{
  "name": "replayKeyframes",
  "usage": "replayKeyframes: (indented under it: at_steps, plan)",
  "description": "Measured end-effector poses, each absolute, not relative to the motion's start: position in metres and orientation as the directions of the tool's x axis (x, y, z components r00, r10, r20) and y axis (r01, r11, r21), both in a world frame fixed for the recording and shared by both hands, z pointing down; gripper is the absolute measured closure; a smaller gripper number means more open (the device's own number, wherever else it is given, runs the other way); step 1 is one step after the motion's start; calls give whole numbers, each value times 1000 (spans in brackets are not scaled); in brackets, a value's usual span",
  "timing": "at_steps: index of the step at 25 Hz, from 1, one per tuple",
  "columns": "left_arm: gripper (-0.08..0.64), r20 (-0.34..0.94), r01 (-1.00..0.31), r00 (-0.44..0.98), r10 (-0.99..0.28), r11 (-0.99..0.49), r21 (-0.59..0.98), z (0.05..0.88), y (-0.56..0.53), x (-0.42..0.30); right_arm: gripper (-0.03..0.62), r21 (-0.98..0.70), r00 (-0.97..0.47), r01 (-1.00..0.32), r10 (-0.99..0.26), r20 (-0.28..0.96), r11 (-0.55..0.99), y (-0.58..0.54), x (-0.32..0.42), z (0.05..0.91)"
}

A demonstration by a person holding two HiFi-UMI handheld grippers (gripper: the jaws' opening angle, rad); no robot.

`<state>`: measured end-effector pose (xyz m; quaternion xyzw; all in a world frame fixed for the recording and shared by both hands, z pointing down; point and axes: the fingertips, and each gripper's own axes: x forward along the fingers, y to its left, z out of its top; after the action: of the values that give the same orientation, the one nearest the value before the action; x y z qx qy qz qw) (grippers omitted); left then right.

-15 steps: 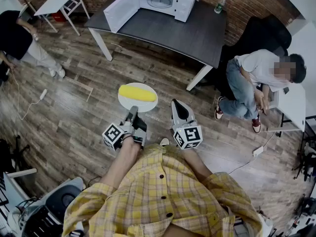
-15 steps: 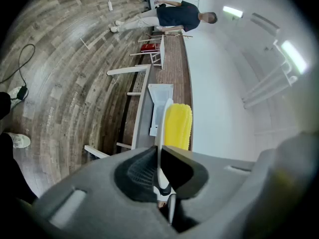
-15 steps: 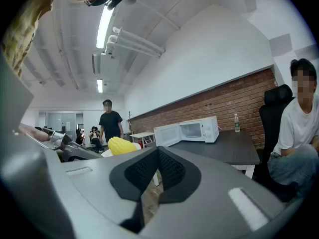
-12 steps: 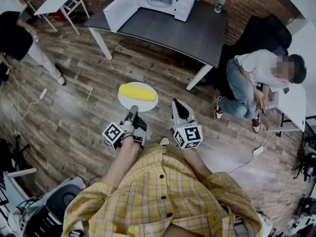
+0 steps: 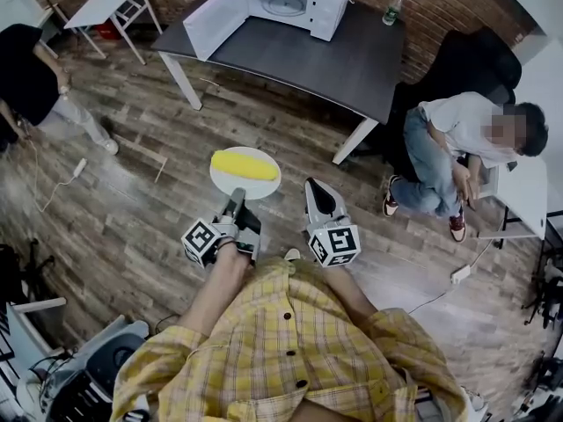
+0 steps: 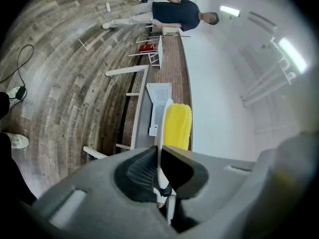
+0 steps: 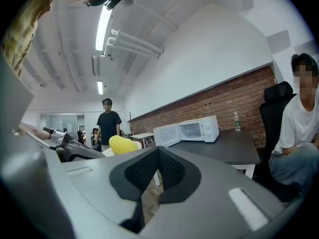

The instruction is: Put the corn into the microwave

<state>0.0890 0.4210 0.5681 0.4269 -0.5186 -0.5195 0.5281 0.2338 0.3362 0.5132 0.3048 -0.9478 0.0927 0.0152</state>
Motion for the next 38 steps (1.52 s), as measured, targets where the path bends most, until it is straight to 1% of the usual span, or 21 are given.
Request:
replayKeyframes:
  at_steps: [3, 7, 12, 18, 22, 30, 38]
  plan:
    - [543, 95, 106, -85, -992, 86, 991, 566, 417, 92, 591, -190, -822, -567, -564, 76, 801, 331, 237, 512]
    - [543, 95, 128, -96, -991, 83, 988, 567, 415, 93, 591, -173, -832, -554, -549, 78, 815, 328, 237, 512]
    - [541, 85, 139, -119, -989, 69, 988, 567, 403, 116, 591, -157, -850, -527, -524, 62, 836, 316, 251, 513]
    - [540, 96, 148, -118, -988, 78, 986, 570, 404, 131, 591, -172, -844, -534, -532, 61, 828, 313, 266, 519]
    - [540, 105, 156, -140, -985, 82, 984, 575, 399, 128, 591, -184, -845, -533, -531, 66, 826, 305, 264, 523]
    - [537, 103, 175, -149, -983, 76, 982, 582, 360, 96, 591, -167, -844, -535, -531, 71, 828, 262, 234, 523]
    - [538, 78, 180, -144, -987, 51, 982, 573, 290, 35, 591, -151, -845, -534, -529, 71, 832, 198, 170, 518]
